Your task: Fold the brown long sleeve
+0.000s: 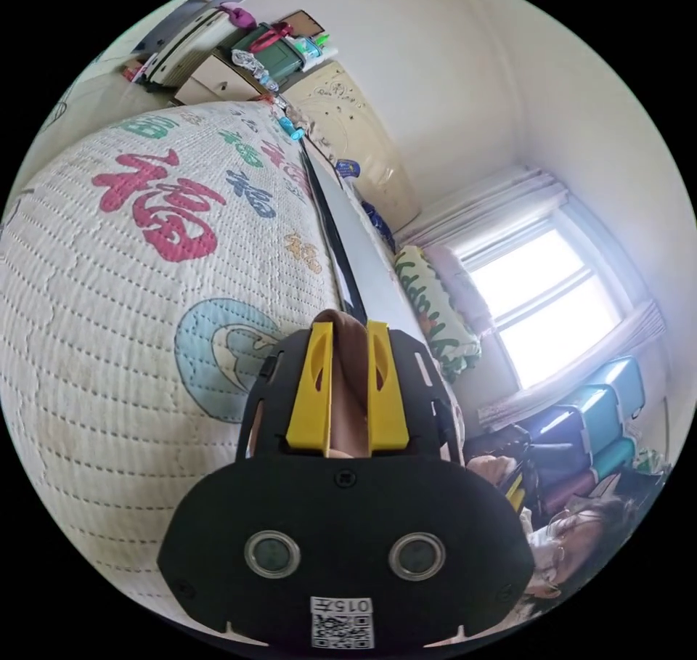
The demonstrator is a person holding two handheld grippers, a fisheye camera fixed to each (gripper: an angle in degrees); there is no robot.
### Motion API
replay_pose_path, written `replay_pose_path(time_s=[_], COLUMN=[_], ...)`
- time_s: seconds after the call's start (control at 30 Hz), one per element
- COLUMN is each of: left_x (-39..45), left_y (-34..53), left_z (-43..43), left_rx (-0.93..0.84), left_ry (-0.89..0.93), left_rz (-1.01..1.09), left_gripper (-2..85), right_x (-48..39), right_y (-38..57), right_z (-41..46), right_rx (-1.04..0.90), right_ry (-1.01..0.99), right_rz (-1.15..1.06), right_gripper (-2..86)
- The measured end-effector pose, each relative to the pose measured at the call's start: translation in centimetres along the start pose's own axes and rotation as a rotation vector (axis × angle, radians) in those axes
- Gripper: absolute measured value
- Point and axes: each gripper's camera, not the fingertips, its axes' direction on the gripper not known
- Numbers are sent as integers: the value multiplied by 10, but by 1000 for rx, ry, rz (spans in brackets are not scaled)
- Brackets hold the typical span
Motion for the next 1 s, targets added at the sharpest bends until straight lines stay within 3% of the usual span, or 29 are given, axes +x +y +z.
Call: replay_pose_path(time_s=[0.13, 0.3, 0.4, 0.53, 0.7, 1.0], left_x=[-2, -5, -3, 2, 8, 69], left_y=[-4, -5, -5, -5, -8, -11], left_z=[-2, -12, -17, -24, -29, -33], left_rx=[-4, 31, 47, 60, 55, 37], left_ry=[-69, -45, -42, -28, -2, -244], left_rz=[23, 51, 62, 64, 41, 108], left_gripper=[54, 14, 6, 3, 0, -3], right_x=[19, 14, 5, -3, -15, -14], right_y=[-2, 7, 15, 22, 30, 25], right_z=[46, 44, 31, 19, 20, -21], right_rx=[-123, -116, -81, -138, -184, -129], right_ry=[49, 106, 182, 210, 227, 108], right_rz=[59, 47, 59, 95, 58, 92], right_gripper=[77, 1, 6, 100, 7, 9])
